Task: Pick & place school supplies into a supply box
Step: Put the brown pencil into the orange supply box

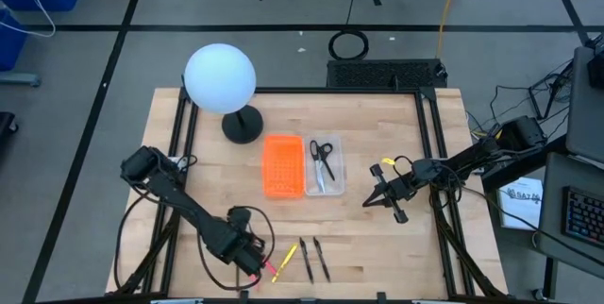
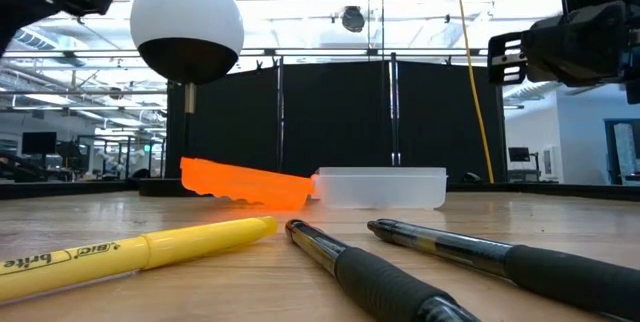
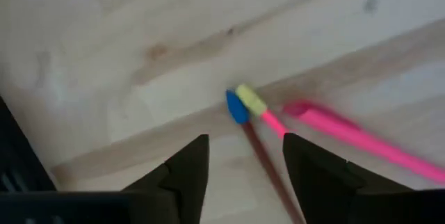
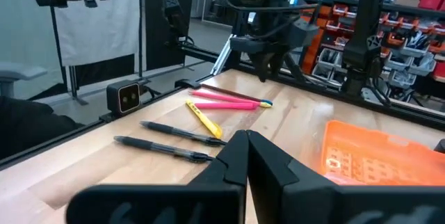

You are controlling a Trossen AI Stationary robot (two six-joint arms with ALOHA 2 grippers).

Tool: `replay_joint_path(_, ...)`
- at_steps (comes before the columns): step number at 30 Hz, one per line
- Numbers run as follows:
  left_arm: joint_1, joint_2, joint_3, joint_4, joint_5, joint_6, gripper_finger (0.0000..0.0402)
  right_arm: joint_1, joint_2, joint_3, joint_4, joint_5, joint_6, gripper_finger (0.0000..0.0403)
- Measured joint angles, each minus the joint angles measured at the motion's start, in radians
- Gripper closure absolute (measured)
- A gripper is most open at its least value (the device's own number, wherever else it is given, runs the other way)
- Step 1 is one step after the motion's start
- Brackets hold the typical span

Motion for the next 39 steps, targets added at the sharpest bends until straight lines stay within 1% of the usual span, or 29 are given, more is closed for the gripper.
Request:
replay_joint_path(5, -0.004, 0.000, -0.069, 0.045, 0.035, -0.004, 0.0205, 0.000, 0.000, 0.000, -0.005, 0.000, -0.001, 0.0403)
replay_joint_path(13, 0.008, -0.003, -0.167, 0.208, 0.041, 0.020, 0.0239, 0.000, 0.000, 0.000, -0.008, 0.001, -0.002, 0.0403)
replay_joint_path(16, 0.008, -0.003, -0.197, 0.239, 0.060, 0.014, 0.0248, 0.000, 0.000, 0.000, -0.014, 0.001, -0.002, 0.0403)
replay_joint_path(20, 0.002, -0.003, -0.234, 0.277, 0.067, -0.004, 0.0248, 0.000, 0.000, 0.000, -0.015, 0.001, -0.002, 0.0403)
replay_joint_path(25, -0.007, -0.008, -0.262, 0.302, 0.049, -0.019, 0.0248, 0.000, 0.000, 0.000, -0.015, 0.001, 0.006, 0.0403)
replay_joint_path(31, -0.008, -0.012, -0.316, 0.363, 0.051, -0.003, 0.0253, 0.000, 0.000, 0.000, -0.019, 0.001, 0.009, 0.0403)
replay_joint_path(35, -0.007, -0.016, -0.357, 0.458, 0.055, 0.035, 0.0280, 0.000, 0.000, 0.000, -0.029, 0.001, 0.009, 0.0403)
replay_joint_path(39, 0.001, -0.019, -0.374, 0.498, 0.058, 0.084, 0.0329, 0.000, 0.000, 0.000, -0.034, 0.001, 0.009, 0.0403)
